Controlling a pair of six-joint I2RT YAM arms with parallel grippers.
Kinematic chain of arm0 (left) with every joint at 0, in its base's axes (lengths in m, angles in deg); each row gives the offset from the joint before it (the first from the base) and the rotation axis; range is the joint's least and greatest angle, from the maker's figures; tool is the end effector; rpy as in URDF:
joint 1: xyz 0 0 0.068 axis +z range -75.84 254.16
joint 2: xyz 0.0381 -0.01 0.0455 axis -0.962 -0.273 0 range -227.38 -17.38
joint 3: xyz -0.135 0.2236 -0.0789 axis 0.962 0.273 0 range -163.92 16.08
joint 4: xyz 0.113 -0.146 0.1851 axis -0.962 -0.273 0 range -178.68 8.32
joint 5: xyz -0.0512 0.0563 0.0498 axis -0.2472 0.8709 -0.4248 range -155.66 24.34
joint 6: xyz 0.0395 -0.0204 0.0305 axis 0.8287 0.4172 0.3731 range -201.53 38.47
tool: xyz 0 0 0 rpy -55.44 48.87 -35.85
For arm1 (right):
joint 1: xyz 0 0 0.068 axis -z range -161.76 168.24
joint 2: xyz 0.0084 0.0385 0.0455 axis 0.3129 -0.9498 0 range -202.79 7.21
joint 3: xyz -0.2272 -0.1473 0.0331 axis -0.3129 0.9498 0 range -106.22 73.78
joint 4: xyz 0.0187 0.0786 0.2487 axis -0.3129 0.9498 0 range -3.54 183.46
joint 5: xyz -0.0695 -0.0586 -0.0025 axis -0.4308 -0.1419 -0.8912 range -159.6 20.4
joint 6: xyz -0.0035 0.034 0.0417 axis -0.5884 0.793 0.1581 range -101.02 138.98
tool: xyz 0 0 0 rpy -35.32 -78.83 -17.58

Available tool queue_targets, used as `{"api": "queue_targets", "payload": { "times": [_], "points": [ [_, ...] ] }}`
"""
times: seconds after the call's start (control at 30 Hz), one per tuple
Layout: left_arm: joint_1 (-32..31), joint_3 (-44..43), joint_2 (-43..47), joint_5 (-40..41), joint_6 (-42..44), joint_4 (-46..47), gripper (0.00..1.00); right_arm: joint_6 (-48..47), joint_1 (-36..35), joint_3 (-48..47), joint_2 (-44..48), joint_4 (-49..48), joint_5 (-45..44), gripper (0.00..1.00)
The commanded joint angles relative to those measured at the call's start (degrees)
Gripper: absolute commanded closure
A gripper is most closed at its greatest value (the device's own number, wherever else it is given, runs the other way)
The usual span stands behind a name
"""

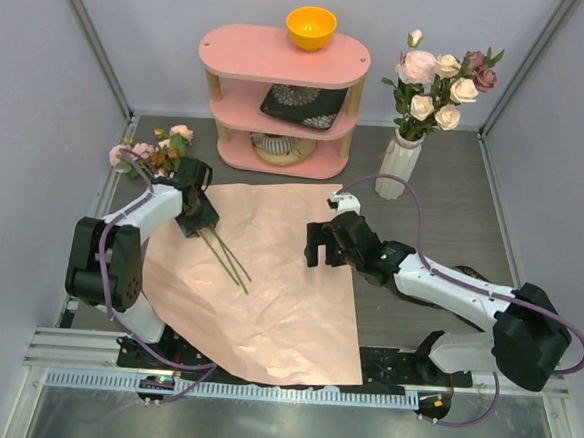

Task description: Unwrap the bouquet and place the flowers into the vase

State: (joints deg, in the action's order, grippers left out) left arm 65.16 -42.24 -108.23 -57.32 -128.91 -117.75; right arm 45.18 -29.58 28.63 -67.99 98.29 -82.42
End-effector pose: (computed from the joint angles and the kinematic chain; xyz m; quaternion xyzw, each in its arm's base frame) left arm 0.2997 -0.0422 0.1946 -0.3349 0.9211 -0.0244 0.1970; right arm 0.1910 0.1990 0.2253 -0.1255 0.8998 0.1624 0.3849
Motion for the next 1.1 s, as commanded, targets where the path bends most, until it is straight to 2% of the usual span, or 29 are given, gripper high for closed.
{"api": "queue_targets", "payload": {
  "times": [0.0, 0.13, 0.37, 0.47, 0.53, 0.63, 0.67, 0.77, 1.07],
  "points": [
    [-0.5, -2.2, -2.9, -1.0, -4.1, 1.7, 0.48, -1.1, 0.0, 2.4, 3.4, -1.6, -1.2, 0.01],
    [-1.1, -2.2, -5.7, -0.2, -5.5, 3.2, 0.51, -1.1, 0.0, 3.0, 3.9, -1.6, -1.2, 0.01],
    [-1.3, -0.9, -6.3, 2.0, -6.7, 4.6, 0.70, -0.6, 0.0, 3.4, 4.0, -1.0, -0.9, 0.03],
    [-1.3, -0.6, -5.5, 2.9, -6.7, 4.4, 0.75, -0.2, 0.0, 3.6, 4.3, -1.0, -0.8, 0.03],
    [-1.3, -0.5, -4.4, 3.2, -6.7, 4.0, 0.75, 0.0, -0.1, 3.6, 4.3, -0.9, -0.5, 0.03],
    [-1.5, -0.6, -2.1, 3.7, -6.3, 3.0, 0.66, 0.4, 0.0, 3.4, 4.4, -0.8, -0.1, 0.04],
    [-1.6, -0.6, -1.4, 4.0, -6.2, 2.8, 0.59, 0.6, 0.0, 3.3, 4.3, -0.8, -0.1, 0.04],
    [-2.1, -0.4, 1.5, 5.2, -5.9, 2.7, 0.55, 0.9, 0.0, 3.2, 4.3, -0.7, 0.3, 0.04],
    [-2.3, -2.9, -2.5, 5.7, -6.2, 2.7, 0.66, 1.5, 0.0, 2.2, 4.1, -0.1, 0.6, 0.04]
  ]
}}
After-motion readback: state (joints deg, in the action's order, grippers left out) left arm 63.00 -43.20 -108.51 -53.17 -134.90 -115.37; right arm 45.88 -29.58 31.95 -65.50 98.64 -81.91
